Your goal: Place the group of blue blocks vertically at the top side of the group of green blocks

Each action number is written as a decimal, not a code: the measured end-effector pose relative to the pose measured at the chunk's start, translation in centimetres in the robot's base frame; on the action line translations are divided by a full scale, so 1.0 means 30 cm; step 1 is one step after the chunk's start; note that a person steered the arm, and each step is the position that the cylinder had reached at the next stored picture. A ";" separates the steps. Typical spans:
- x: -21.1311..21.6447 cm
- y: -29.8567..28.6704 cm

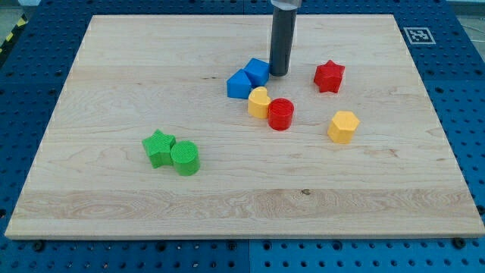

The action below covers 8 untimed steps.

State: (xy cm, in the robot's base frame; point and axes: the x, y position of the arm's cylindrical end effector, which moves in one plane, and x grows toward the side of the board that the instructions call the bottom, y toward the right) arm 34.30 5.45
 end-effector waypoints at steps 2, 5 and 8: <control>0.108 0.042; -0.044 -0.017; 0.081 -0.046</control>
State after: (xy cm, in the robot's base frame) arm 36.71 4.05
